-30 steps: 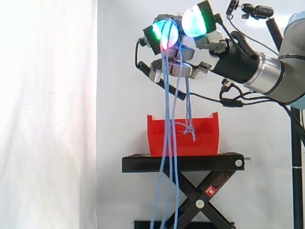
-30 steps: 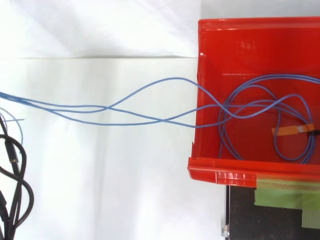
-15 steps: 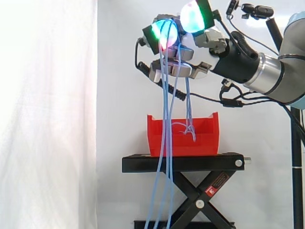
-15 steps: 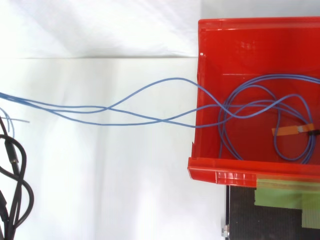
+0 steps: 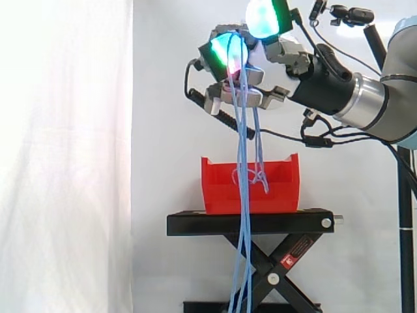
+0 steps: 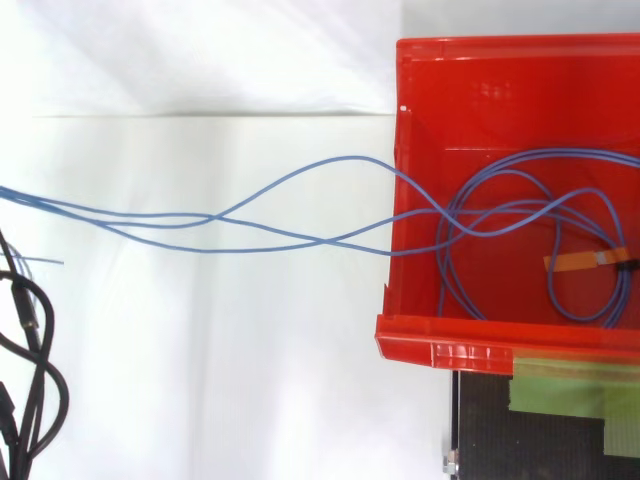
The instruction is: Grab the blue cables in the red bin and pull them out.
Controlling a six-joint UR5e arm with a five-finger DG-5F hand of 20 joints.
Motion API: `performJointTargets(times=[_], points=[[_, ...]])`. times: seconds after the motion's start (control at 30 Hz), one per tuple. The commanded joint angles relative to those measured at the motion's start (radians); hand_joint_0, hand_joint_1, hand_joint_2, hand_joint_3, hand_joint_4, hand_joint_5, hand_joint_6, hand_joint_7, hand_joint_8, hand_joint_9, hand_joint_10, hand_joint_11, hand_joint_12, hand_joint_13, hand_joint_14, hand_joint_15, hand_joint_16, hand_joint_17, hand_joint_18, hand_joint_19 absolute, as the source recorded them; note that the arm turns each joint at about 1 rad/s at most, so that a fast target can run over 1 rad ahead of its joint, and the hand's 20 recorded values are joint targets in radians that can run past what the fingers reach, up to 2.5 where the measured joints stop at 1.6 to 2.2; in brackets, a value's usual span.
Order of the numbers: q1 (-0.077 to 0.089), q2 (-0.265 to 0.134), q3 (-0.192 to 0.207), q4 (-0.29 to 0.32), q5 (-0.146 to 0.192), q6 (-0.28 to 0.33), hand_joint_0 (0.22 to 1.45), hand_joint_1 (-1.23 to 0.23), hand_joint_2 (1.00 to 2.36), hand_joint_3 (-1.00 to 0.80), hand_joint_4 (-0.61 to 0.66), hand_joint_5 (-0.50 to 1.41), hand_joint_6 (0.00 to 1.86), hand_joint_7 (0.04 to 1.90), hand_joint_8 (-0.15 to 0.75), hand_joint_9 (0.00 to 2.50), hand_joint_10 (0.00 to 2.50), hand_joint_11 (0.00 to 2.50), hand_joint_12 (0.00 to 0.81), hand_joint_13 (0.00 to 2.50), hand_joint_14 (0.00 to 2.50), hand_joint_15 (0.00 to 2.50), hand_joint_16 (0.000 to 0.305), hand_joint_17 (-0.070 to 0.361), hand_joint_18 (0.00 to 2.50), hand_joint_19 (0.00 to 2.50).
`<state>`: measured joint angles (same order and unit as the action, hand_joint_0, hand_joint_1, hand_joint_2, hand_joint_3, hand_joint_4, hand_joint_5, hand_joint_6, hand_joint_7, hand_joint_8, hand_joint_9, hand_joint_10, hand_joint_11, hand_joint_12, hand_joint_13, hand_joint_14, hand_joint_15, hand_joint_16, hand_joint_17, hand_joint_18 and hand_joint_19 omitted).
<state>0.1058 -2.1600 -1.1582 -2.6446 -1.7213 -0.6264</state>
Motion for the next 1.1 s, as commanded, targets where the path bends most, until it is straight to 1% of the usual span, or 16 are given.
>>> performJointTargets(times=[0.0, 0.07, 0.1, 0.13, 0.17, 0.23, 0.27, 0.3, 0.33, 0.53, 0.6, 0.77, 0.97, 1.07], points=[[0.000, 0.000, 0.000, -0.024, 0.000, 0.009, 0.71, -0.57, 1.00, -1.00, 0.06, 0.71, 0.34, 0.68, 0.210, 0.99, 0.72, 1.51, 0.327, 1.31, 0.00, 1.54, 0.050, 0.113, 0.83, 0.78], [0.000, 0.000, 0.000, -0.035, 0.002, 0.017, 0.71, -0.59, 1.00, -1.00, 0.06, 0.72, 0.34, 0.68, 0.216, 1.00, 0.71, 1.51, 0.324, 1.30, 0.00, 1.54, 0.050, 0.112, 0.83, 0.78], [0.003, 0.000, -0.046, -0.046, 0.017, 0.057, 0.71, -0.59, 1.00, -1.00, 0.06, 0.72, 0.34, 0.68, 0.215, 1.00, 0.71, 1.50, 0.326, 1.30, 0.00, 1.53, 0.050, 0.112, 0.83, 0.78], [0.005, 0.000, -0.061, -0.041, 0.026, 0.066, 0.72, -0.59, 1.00, -1.00, 0.06, 0.73, 0.35, 0.68, 0.214, 1.00, 0.70, 1.52, 0.326, 1.30, 0.00, 1.53, 0.050, 0.112, 0.83, 0.78], [0.008, 0.000, -0.086, -0.024, 0.040, 0.083, 0.72, -0.60, 1.00, -1.00, 0.06, 0.73, 0.35, 0.68, 0.208, 1.00, 0.70, 1.52, 0.323, 1.29, 0.00, 1.53, 0.050, 0.112, 0.83, 0.78], [0.009, 0.000, -0.110, 0.002, 0.051, 0.100, 0.72, -0.61, 1.00, -1.00, 0.06, 0.74, 0.36, 0.68, 0.208, 1.00, 0.69, 1.52, 0.322, 1.29, 0.01, 1.52, 0.049, 0.111, 0.83, 0.78], [0.011, 0.000, -0.124, 0.032, 0.055, 0.113, 0.72, -0.62, 1.00, -1.00, 0.06, 0.74, 0.36, 0.69, 0.207, 1.00, 0.69, 1.52, 0.317, 1.28, 0.01, 1.52, 0.049, 0.110, 0.83, 0.79], [0.011, 0.000, -0.129, 0.043, 0.057, 0.119, 0.72, -0.62, 1.00, -1.00, 0.06, 0.74, 0.37, 0.68, 0.206, 1.00, 0.69, 1.51, 0.323, 1.28, 0.01, 1.52, 0.049, 0.110, 0.83, 0.78], [0.011, 0.000, -0.132, 0.058, 0.057, 0.126, 0.72, -0.62, 1.00, -1.00, 0.06, 0.74, 0.37, 0.68, 0.206, 1.00, 0.69, 1.51, 0.322, 1.28, 0.00, 1.52, 0.049, 0.110, 0.83, 0.78], [0.015, 0.000, -0.132, 0.051, 0.058, 0.127, 0.74, -0.66, 1.00, -1.00, 0.05, 0.77, 0.38, 0.69, 0.200, 1.02, 0.66, 1.54, 0.309, 1.28, 0.01, 1.51, 0.048, 0.108, 0.82, 0.78], [0.015, -0.001, -0.132, 0.049, 0.058, 0.127, 0.74, -0.68, 1.00, -1.00, 0.04, 0.78, 0.37, 0.70, 0.199, 1.04, 0.64, 1.56, 0.317, 1.30, 0.01, 1.51, 0.047, 0.107, 0.82, 0.78], [0.015, 0.000, -0.132, 0.049, 0.058, 0.127, 0.76, -0.73, 1.00, -1.00, 0.04, 0.84, 0.36, 0.73, 0.186, 1.07, 0.59, 1.59, 0.305, 1.31, 0.01, 1.51, 0.046, 0.104, 0.83, 0.79], [0.015, 0.000, -0.132, 0.043, 0.058, 0.127, 0.83, -0.81, 1.00, -1.00, 0.02, 0.86, 0.33, 0.76, 0.177, 1.11, 0.50, 1.66, 0.286, 1.31, 0.01, 1.52, 0.044, 0.099, 0.83, 0.80], [0.015, 0.000, -0.132, 0.043, 0.058, 0.127, 0.85, -0.83, 1.00, -1.00, 0.04, 0.86, 0.11, 0.82, 0.173, 1.11, 0.48, 1.69, 0.281, 1.31, 0.01, 1.53, 0.044, 0.098, 0.83, 0.80]])
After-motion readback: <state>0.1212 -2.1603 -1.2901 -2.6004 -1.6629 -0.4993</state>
